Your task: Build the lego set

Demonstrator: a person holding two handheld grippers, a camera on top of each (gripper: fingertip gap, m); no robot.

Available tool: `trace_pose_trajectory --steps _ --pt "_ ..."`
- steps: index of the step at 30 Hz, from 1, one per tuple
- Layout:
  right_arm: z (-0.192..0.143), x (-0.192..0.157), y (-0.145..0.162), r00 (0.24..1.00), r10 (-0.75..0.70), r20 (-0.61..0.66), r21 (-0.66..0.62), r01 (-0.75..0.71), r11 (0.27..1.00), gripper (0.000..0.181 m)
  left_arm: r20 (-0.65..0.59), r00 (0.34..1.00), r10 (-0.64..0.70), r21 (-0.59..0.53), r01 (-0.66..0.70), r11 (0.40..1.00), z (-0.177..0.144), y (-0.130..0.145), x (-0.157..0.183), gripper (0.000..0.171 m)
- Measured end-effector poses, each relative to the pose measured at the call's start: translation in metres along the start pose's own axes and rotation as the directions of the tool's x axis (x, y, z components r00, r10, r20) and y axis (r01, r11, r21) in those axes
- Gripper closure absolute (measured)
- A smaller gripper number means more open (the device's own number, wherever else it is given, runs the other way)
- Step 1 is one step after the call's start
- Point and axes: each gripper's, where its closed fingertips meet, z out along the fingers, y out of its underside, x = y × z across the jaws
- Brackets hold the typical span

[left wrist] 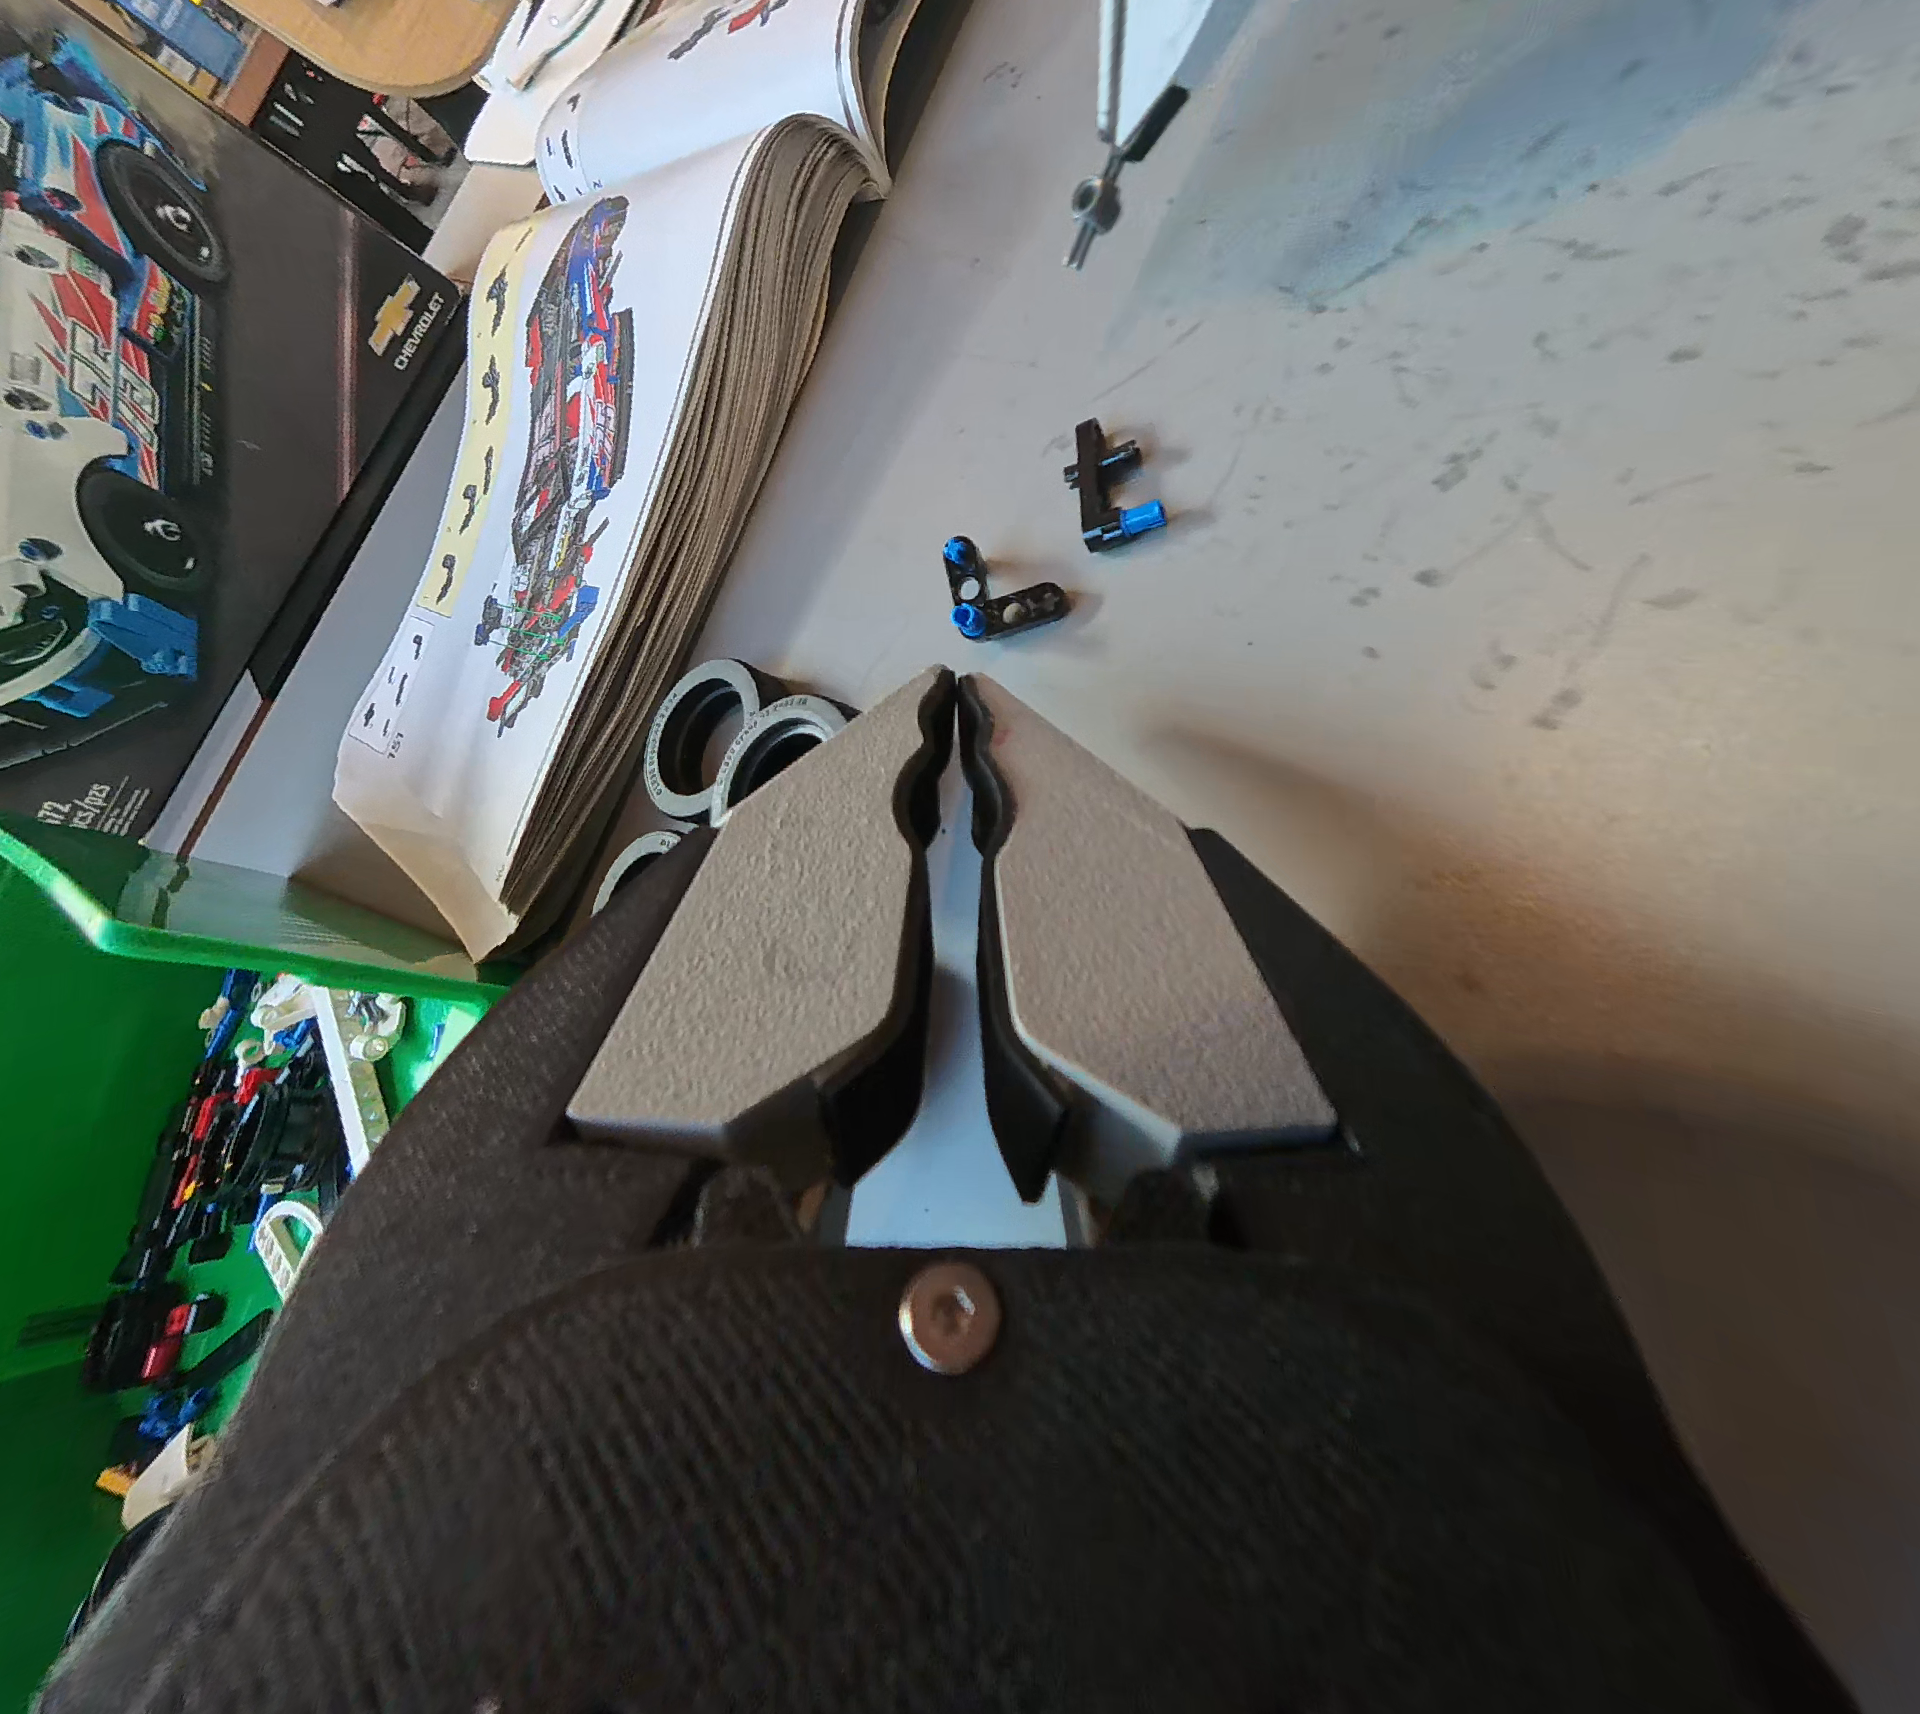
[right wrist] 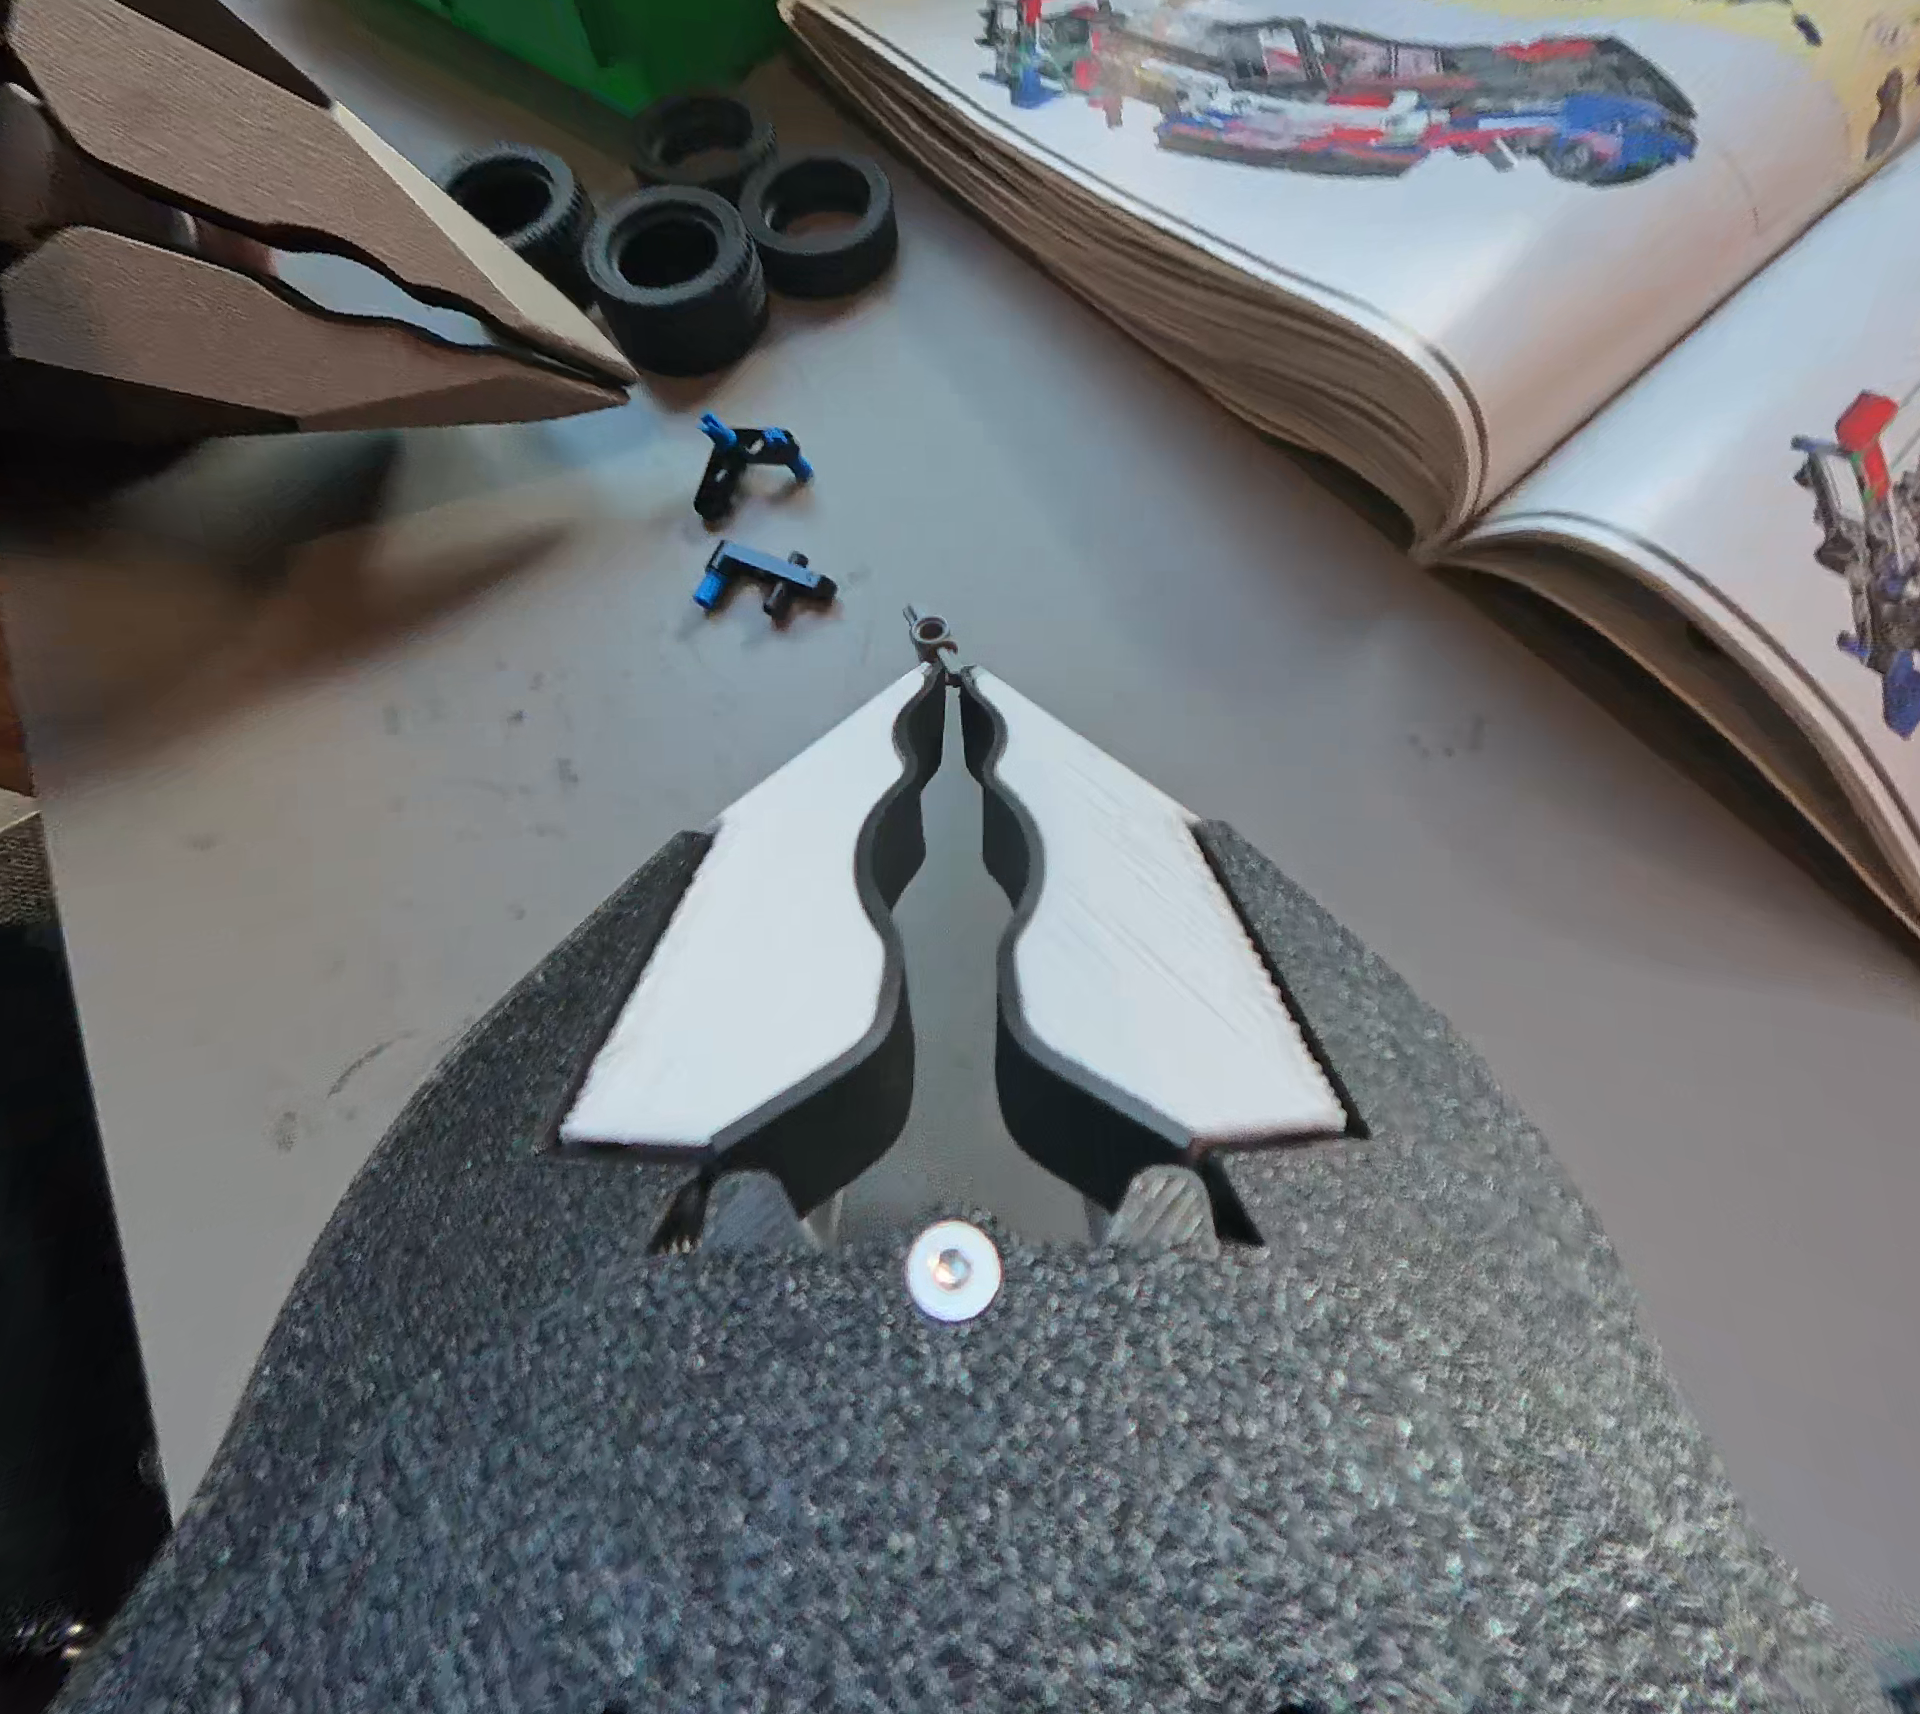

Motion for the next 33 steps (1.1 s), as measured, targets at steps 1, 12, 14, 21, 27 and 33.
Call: trace_pose_trajectory --steps 1,12,14,21,27,33 --pt "0.0 -0.003 -0.006 1.0 -0.014 0.01 0.02 0.014 1.0 0.179 -0.001 1.0 -0.002 0.004 0.002 1.0 0.0 -0.001 0.0 0.171" --pt "0.026 -0.008 -0.015 0.991 -0.134 -0.015 -0.021 0.134 0.991 0.181 -0.03 0.999 -0.021 0.032 0.022 0.999 0.002 -0.01 0.004 0.171" --pt "0.022 -0.008 -0.015 0.994 -0.112 0.004 -0.01 0.112 0.994 0.181 -0.032 0.999 -0.038 0.045 0.04 0.998 0.001 -0.011 0.003 0.171" --pt "0.03 -0.005 -0.01 0.996 -0.078 0.031 -0.062 0.08 0.995 0.175 -0.036 0.99 -0.135 0.037 0.136 0.99 0.002 -0.009 -0.007 0.171" --pt "0.055 -0.01 -0.028 0.995 -0.058 0.086 -0.106 0.066 0.992 0.161 -0.035 0.99 -0.134 0.034 0.135 0.99 0.002 -0.008 -0.008 0.171" --pt "0.076 -0.008 -0.028 0.995 -0.037 0.095 -0.15 0.051 0.987 0.158 -0.043 0.99 -0.136 0.034 0.137 0.99 0.002 -0.008 -0.007 0.171"
